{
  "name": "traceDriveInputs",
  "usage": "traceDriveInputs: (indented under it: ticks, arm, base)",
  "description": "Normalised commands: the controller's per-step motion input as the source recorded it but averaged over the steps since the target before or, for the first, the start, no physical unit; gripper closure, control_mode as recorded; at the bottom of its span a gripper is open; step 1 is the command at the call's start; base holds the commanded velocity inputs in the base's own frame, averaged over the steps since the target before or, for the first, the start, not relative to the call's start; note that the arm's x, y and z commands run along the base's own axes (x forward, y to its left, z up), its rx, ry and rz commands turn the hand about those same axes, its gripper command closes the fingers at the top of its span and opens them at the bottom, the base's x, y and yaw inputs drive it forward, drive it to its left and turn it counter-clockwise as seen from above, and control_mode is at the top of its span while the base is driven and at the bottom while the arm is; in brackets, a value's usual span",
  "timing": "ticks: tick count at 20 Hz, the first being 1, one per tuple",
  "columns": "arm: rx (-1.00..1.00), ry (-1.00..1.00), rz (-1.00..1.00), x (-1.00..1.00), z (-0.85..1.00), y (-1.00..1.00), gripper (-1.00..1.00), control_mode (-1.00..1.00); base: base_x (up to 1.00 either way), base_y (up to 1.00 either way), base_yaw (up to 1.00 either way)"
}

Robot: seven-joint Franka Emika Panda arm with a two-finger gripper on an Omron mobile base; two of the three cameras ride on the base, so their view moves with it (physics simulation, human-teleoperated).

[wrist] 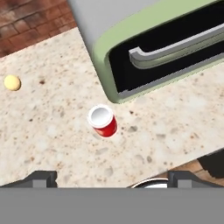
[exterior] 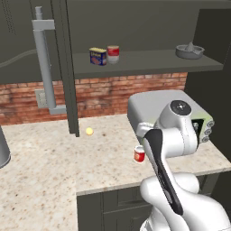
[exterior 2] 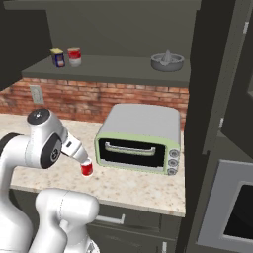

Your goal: Pick the cans from the counter and place them in their designated side in the cabinet.

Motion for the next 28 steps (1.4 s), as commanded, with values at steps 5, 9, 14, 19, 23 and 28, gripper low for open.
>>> traceDriveInputs:
  ticks: [5, 9, 14, 19, 23, 28]
  arm:
    - [0.00, 0.00, 0.00, 0.13, -0.13, 0.01, -1.00, -1.00]
    - [0.00, 0.00, 0.00, 0.14, -0.14, 0.02, -1.00, -1.00]
    - [0.00, 0.00, 0.00, 0.06, -0.16, 0.01, -1.00, -1.00]
    - [0.00, 0.00, 0.00, 0.03, -0.20, 0.00, -1.00, -1.00]
    - [0.00, 0.01, 0.00, 0.09, -0.20, 0.00, -1.00, -1.00]
    - [0.00, 0.01, 0.00, 0.12, -0.19, 0.00, -1.00, -1.00]
  base:
    - [0.00, 0.00, 0.00]
    - [0.00, 0.00, 0.00]
    - [0.00, 0.00, 0.00]
    - [0.00, 0.00, 0.00]
    - [0.00, 0.00, 0.00]
    - [0.00, 0.00, 0.00]
